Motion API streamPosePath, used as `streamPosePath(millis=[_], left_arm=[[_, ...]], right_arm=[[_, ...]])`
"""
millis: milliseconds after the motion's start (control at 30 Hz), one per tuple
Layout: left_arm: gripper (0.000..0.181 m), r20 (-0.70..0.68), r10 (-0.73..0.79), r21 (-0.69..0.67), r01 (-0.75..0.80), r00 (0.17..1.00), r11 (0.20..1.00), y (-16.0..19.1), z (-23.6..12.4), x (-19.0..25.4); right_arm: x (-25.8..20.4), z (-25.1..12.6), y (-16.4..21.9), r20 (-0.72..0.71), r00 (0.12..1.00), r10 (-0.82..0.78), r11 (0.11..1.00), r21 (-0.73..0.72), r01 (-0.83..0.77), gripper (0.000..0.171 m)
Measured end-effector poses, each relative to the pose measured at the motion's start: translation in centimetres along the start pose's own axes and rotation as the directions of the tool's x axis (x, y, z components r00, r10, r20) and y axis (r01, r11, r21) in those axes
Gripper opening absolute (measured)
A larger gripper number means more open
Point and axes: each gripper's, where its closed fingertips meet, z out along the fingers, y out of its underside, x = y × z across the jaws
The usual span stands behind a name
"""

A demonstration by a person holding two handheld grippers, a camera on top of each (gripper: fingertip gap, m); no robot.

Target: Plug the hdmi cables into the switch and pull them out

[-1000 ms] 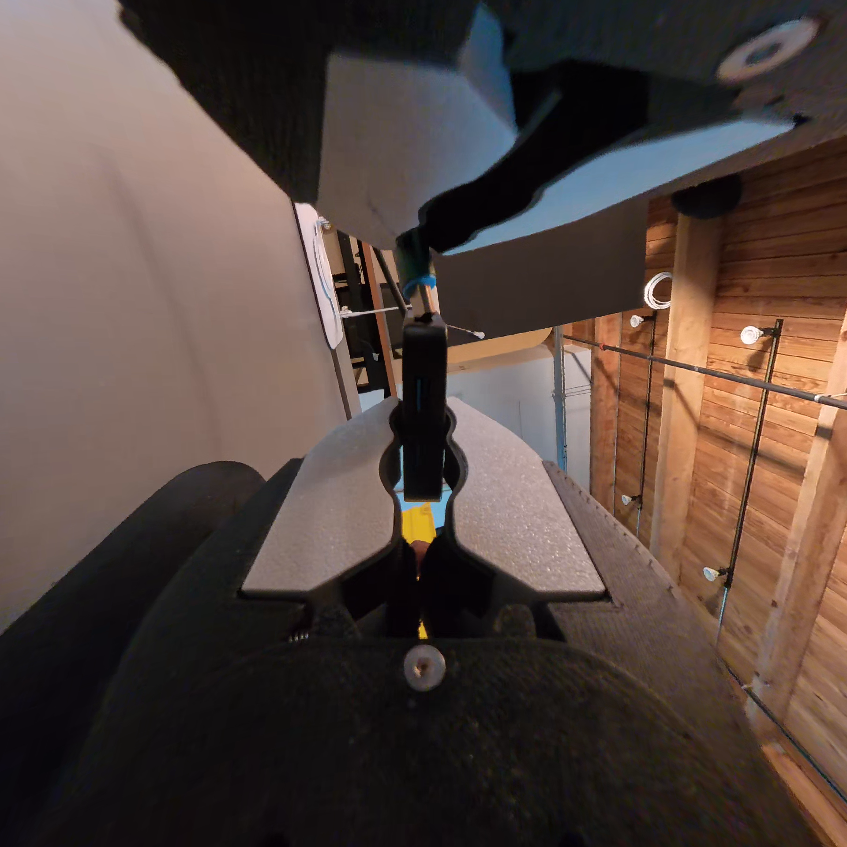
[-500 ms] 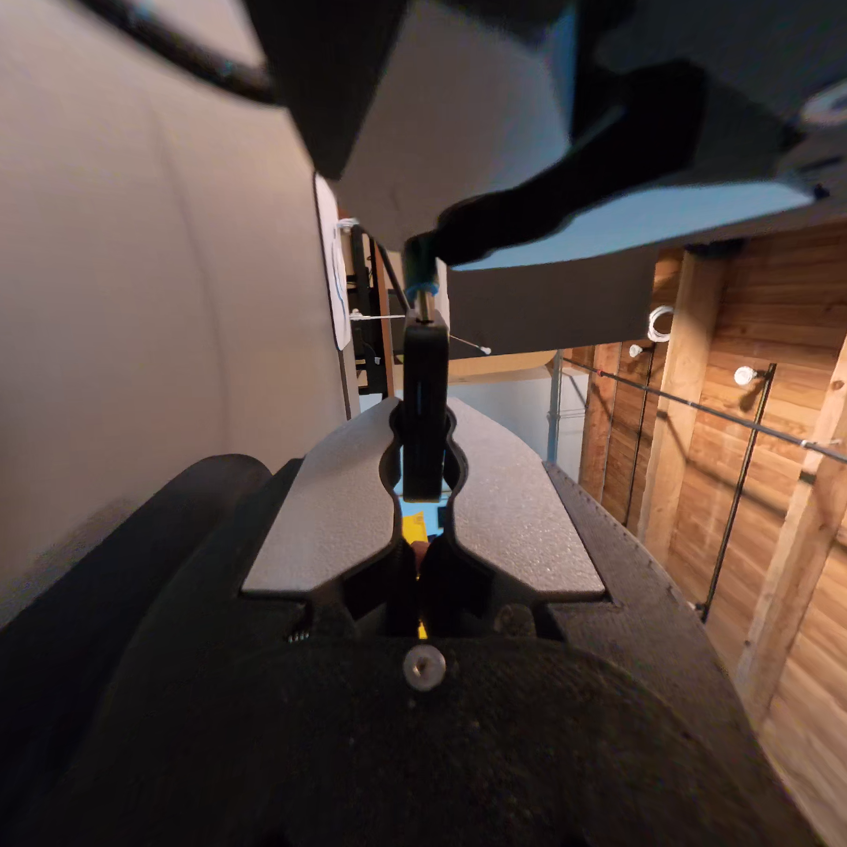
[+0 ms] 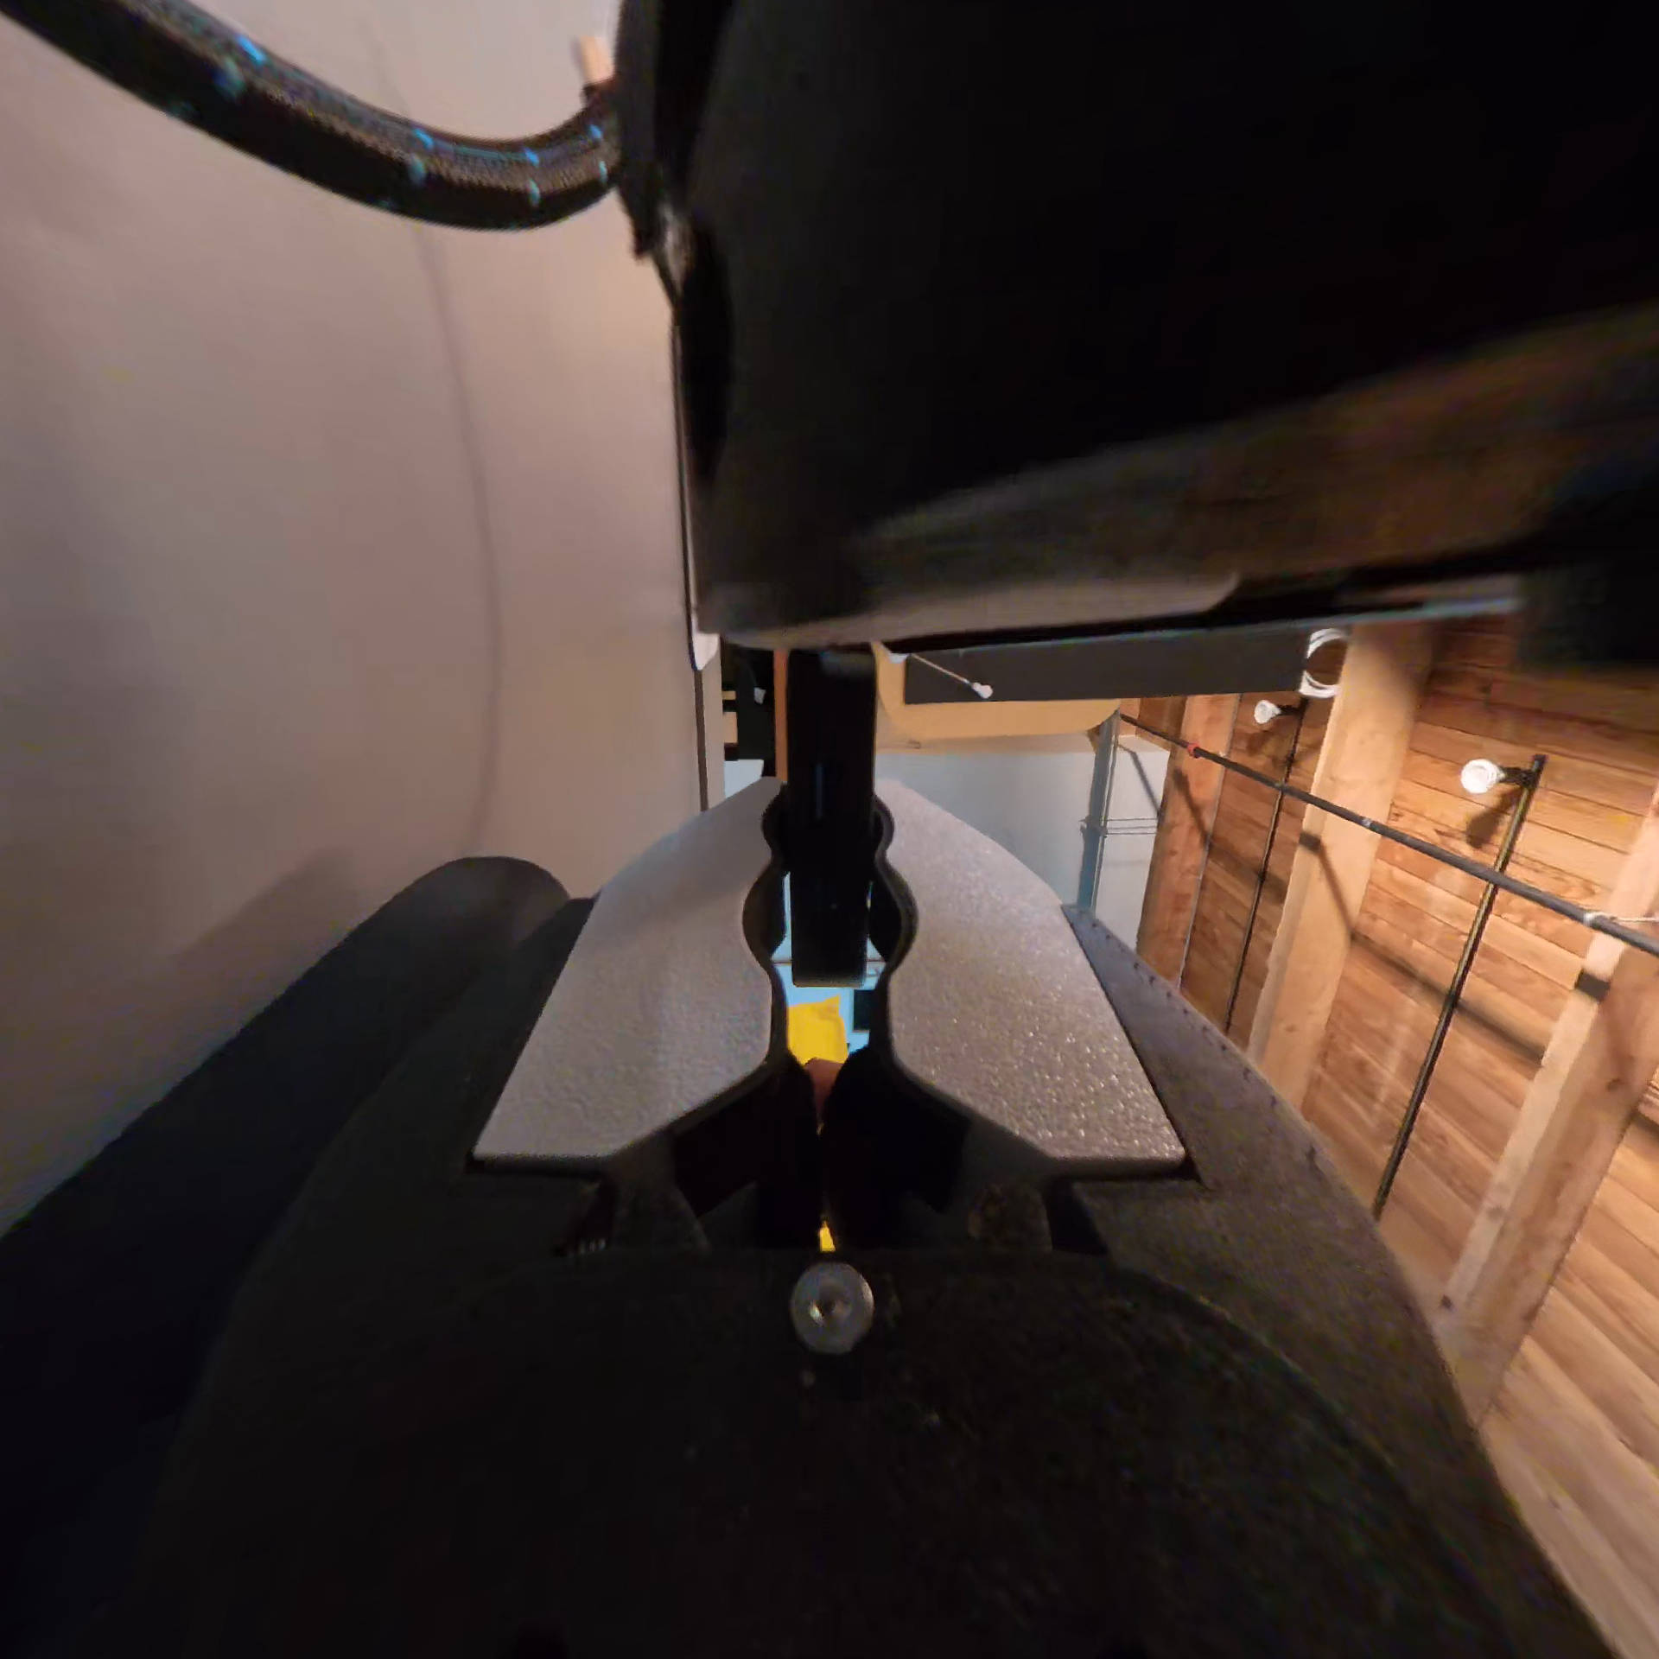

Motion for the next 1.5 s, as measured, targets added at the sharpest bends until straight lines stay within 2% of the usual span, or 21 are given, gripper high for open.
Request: streamPosePath(millis=[267,533,600,667,800,900,1100,1233,1267,1300,1400,1500], left_arm=[[0.019,-0.031,-0.109,0.079,0.111,0.994,0.991,0.0,0.4,0.3],[0.044,-0.067,-0.187,0.13,0.194,0.98,0.972,0.9,0.3,0.8],[0.047,-0.109,-0.207,0.133,0.22,0.972,0.966,2.0,0.0,1.1],[0.048,-0.207,-0.224,0.131,0.254,0.952,0.958,3.2,-0.2,2.1],[0.05,-0.46,-0.231,0.207,0.356,0.857,0.911,3.9,-1.0,4.1],[0.049,-0.562,-0.232,0.246,0.428,0.794,0.869,4.0,-0.1,4.2],[0.043,-0.743,-0.297,0.126,0.561,0.6,0.818,3.8,1.8,5.4],[0.025,-0.814,-0.359,-0.054,0.557,0.456,0.829,4.4,2.6,7.3],[0.009,-0.83,-0.353,-0.042,0.582,0.431,0.812,3.9,2.2,7.2],[0.007,-0.824,-0.345,-0.026,0.577,0.45,0.816,3.9,2.3,7.2],[0.006,-0.713,-0.359,0.044,0.549,0.602,0.835,4.2,2.9,5.9],[0.006,-0.61,-0.376,0.106,0.542,0.697,0.833,3.7,1.6,4.1]], right_arm=[[-0.4,0.1,0.1,0.022,1.0,-0.011,1.0,0.003,0.011,0.014],[-1.9,0.3,-0.4,0.096,0.994,-0.056,0.998,0.02,0.054,0.014],[-2.1,0.3,-0.3,0.107,0.992,-0.06,0.998,0.019,0.058,0.014],[-2.2,0.3,-0.3,0.116,0.991,-0.062,0.998,0.028,0.059,0.014],[-2.5,0.2,0.0,0.132,0.988,-0.074,0.997,0.041,0.069,0.014],[-2.4,0.3,0.6,0.139,0.989,-0.05,0.998,0.038,0.045,0.014],[-2.4,0.3,1.0,0.147,0.989,-0.03,0.999,0.048,0.023,0.014],[-2.3,0.2,0.9,0.144,0.989,-0.029,0.998,0.056,0.021,0.014],[-2.3,0.2,1.0,0.144,0.989,-0.025,0.998,0.058,0.017,0.014],[-2.3,0.2,1.0,0.146,0.989,-0.022,0.998,0.06,0.014,0.014],[-2.3,0.3,1.1,0.147,0.989,-0.023,0.999,0.05,0.015,0.014],[-2.0,0.5,1.9,0.13,0.991,-0.022,1.0,-0.002,0.023,0.014]])
